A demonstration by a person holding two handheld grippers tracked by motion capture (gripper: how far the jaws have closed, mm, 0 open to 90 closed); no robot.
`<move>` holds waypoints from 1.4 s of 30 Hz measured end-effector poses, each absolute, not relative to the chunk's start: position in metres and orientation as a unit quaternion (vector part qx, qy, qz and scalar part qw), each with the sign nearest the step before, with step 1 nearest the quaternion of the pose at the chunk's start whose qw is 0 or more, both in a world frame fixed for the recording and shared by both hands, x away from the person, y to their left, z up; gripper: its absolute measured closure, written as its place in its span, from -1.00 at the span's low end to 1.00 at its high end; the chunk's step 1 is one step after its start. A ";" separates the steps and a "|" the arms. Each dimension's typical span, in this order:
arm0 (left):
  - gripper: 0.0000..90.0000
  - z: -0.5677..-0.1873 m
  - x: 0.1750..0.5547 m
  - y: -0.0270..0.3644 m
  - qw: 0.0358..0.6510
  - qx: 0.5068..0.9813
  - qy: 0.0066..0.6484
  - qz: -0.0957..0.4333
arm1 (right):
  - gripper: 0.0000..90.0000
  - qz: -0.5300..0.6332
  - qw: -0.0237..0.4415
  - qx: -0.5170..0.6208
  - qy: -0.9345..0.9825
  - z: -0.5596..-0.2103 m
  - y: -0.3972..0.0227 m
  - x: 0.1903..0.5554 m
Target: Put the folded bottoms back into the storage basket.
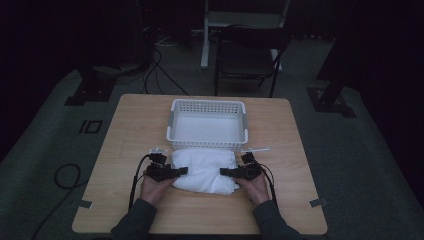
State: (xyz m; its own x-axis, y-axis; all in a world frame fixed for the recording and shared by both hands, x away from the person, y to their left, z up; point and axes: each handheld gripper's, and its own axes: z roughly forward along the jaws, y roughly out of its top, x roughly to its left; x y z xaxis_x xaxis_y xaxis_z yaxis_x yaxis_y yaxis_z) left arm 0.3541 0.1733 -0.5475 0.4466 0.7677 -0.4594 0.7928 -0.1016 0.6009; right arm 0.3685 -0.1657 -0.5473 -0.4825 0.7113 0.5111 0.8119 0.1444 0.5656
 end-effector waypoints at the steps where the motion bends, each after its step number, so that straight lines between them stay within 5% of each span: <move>1: -0.24 -0.548 0.354 0.173 0.416 0.741 0.526 -0.016 | -0.24 -0.416 0.061 -0.505 -0.754 -0.547 -0.166 0.368; 18: -0.16 -0.550 0.353 0.175 0.430 0.730 0.530 -0.027 | -0.28 -0.421 0.046 -0.505 -0.752 -0.548 -0.163 0.368; 25: 0.04 -0.554 0.355 0.177 0.444 0.715 0.536 -0.067 | 0.03 -0.429 0.095 -0.501 -0.746 -0.551 -0.167 0.375; 32: 0.32 -0.551 0.350 0.178 0.452 0.714 0.532 -0.063 | 0.24 -0.426 0.066 -0.493 -0.756 -0.544 -0.162 0.368; 42: 0.36 -0.541 0.345 0.178 0.452 0.723 0.520 -0.047 | 0.31 -0.428 0.043 -0.488 -0.759 -0.536 -0.160 0.361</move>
State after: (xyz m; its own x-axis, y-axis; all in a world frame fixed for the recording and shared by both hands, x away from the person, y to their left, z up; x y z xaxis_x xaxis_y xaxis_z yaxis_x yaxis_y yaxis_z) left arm 0.3451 0.1778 -0.5410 0.4545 0.7105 -0.5373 0.7946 -0.0507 0.6051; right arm 0.3612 -0.1603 -0.5358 -0.5196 0.7047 0.4831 0.7778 0.1562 0.6088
